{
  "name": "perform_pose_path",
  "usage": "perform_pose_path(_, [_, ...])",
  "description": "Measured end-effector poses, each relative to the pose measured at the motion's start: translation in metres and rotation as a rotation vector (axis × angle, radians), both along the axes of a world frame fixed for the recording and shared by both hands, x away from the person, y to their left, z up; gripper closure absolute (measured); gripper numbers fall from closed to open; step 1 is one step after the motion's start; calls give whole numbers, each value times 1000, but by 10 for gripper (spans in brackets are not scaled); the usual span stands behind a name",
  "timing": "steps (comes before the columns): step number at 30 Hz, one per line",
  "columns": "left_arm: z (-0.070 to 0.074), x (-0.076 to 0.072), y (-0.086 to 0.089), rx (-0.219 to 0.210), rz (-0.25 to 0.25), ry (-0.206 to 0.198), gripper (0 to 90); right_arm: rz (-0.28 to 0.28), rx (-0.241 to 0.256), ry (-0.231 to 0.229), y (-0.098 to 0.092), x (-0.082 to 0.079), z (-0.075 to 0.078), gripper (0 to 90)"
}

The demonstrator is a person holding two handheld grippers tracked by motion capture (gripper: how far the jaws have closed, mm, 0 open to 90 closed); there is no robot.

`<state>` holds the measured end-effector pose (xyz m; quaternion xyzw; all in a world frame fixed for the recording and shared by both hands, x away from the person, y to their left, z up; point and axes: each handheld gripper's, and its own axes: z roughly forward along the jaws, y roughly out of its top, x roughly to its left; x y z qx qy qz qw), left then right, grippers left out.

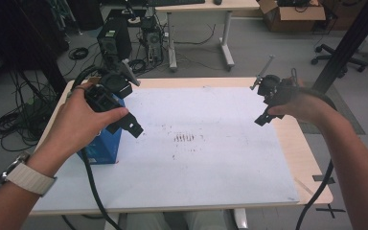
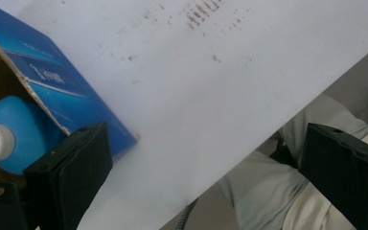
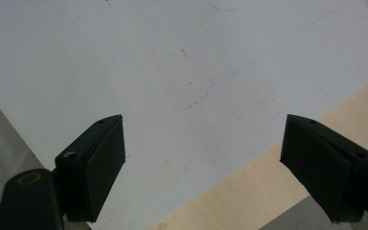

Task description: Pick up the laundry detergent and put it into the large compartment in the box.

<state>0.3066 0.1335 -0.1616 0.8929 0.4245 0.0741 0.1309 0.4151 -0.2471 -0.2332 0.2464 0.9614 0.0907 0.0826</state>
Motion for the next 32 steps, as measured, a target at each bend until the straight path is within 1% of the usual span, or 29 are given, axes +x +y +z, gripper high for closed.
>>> perform_pose_path(1, [0, 0, -1, 3, -5, -2, 45, 1, 3, 0, 1, 1, 0, 155])
perform_pose_path(2, [-1, 0, -3, 7, -21, -2, 44, 5, 3, 1, 2, 2, 0, 155])
perform_pose_path(3, [-1, 0, -3, 7, -21, -2, 44, 5, 3, 1, 2, 2, 0, 155])
perform_pose_path(6, [-2, -4, -10, -13, -89, -5, 43, 1, 1, 2, 4, 4, -1, 154])
perform_pose_path(7, [-2, -4, -12, -14, -104, -5, 45, 3, 2, 4, 5, 4, -1, 154])
perform_pose_path(11, [-4, -5, -17, -11, -114, -12, 45, 1, 0, 5, 7, 3, -2, 154])
perform_pose_path(13, [-5, -6, -20, -1, -124, -8, 44, 6, -2, 5, 8, 3, -2, 154])
perform_pose_path(16, [-6, -5, -22, -7, -131, -6, 44, 8, -3, 5, 9, 2, -1, 153])
perform_pose_path(25, [-6, -3, -26, -6, -133, 0, 44, 3, 1, 1, 7, 1, 1, 153])
perform_pose_path(30, [-7, -2, -26, -10, -133, 0, 45, 6, 5, 1, 7, 1, 1, 152])
perform_pose_path(32, [-9, -1, -27, -12, -133, 7, 45, 10, 6, 2, 8, 2, 0, 150])
